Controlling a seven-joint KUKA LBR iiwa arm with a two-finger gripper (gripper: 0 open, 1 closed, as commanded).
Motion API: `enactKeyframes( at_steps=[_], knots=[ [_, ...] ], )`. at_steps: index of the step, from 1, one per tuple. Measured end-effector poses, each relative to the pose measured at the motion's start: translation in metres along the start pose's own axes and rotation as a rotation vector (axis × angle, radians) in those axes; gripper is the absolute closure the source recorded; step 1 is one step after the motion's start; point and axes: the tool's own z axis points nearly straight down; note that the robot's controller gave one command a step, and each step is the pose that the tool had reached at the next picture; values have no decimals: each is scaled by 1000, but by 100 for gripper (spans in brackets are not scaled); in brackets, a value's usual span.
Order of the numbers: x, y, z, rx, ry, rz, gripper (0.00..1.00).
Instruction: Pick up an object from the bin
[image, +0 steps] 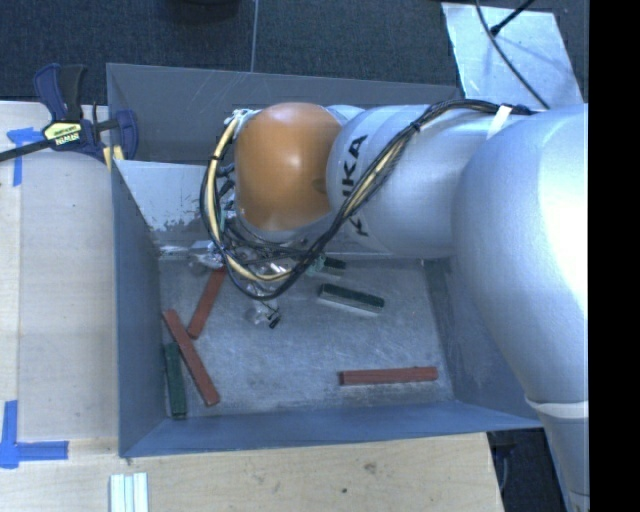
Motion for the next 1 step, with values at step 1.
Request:
enactKeyframes(
  at_steps=[1],
  knots=[
    [2, -1, 1, -2, 3, 5, 100]
  ],
)
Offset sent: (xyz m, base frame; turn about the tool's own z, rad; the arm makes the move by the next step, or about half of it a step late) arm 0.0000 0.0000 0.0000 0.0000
